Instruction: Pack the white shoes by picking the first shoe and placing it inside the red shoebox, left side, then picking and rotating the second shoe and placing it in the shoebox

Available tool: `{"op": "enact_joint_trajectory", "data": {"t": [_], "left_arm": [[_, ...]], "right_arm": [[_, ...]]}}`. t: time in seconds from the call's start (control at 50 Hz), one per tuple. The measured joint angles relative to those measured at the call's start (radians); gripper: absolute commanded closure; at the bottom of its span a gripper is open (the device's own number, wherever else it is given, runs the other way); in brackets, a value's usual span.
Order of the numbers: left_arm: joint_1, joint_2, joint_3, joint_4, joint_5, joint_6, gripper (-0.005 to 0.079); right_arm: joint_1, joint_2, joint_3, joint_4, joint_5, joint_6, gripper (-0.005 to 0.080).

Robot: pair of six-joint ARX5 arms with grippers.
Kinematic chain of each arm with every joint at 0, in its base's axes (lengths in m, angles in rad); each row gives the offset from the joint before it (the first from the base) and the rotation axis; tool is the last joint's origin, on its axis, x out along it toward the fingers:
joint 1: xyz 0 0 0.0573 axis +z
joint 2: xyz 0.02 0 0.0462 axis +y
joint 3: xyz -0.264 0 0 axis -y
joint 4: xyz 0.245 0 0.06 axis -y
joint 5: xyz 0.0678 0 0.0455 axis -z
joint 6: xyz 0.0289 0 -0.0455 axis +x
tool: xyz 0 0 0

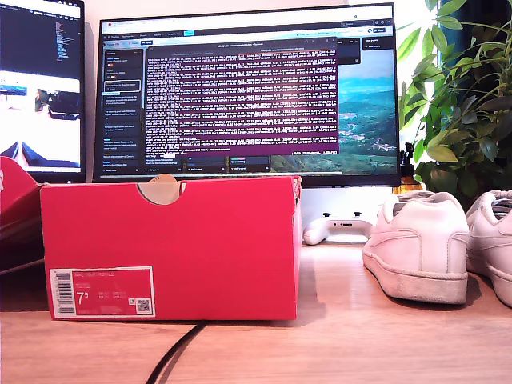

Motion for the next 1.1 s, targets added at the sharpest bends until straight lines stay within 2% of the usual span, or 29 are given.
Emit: {"op": "enact_joint_trajectory", "data": {"t": [0.36,0.48,0.6,0.64,0.66,0.74,0.78,0.8,0.9,1.02,1.08,1.1], "left_arm": [[0.0,0.0,0.0,0.002,0.001,-0.006,0.0761],[0.0,0.0,-0.001,0.017,0.041,-0.048,0.0761],[0.0,0.0,-0.002,0.114,0.144,-0.108,0.0761],[0.0,0.0,-0.002,0.155,0.182,-0.137,0.0761],[0.0,0.0,-0.002,0.177,0.203,-0.138,0.0761],[0.0,0.0,-0.002,0.263,0.28,-0.23,0.0761],[0.0,0.0,-0.002,0.307,0.304,-0.244,0.0761],[0.0,0.0,-0.002,0.332,0.328,-0.299,0.0761],[0.0,0.0,-0.002,0.42,0.39,-0.399,0.0761],[-0.001,0.0,-0.002,0.439,0.483,-0.391,0.0761],[-0.01,0.0,-0.001,0.402,0.496,-0.345,0.0761],[-0.015,0.0,0.0,0.381,0.497,-0.299,0.0761]], "right_arm": [[0.0,0.0,0.0,0.003,0.0,0.001,0.0762],[0.0,0.0,0.0,0.02,0.0,0.055,0.0762],[0.0,0.0,0.0,0.053,-0.016,0.251,0.0762],[0.0,0.0,0.0,0.086,-0.034,0.373,0.0762],[0.0,0.0,0.0,0.102,-0.043,0.373,0.0762],[0.0,0.0,0.0,0.183,-0.087,0.569,0.0762],[0.0,0.0,0.0,0.22,-0.101,0.589,0.0762],[0.0,0.0,0.0,0.239,-0.116,0.645,0.0762],[0.0,0.0,0.0,0.345,-0.177,0.723,0.0762],[0.0,0.0,0.0,0.414,-0.233,0.76,0.0759],[0.0,0.0,0.0,0.411,-0.243,0.761,0.0759],[0.0,0.0,0.0,0.411,-0.252,0.761,0.0758]]}}
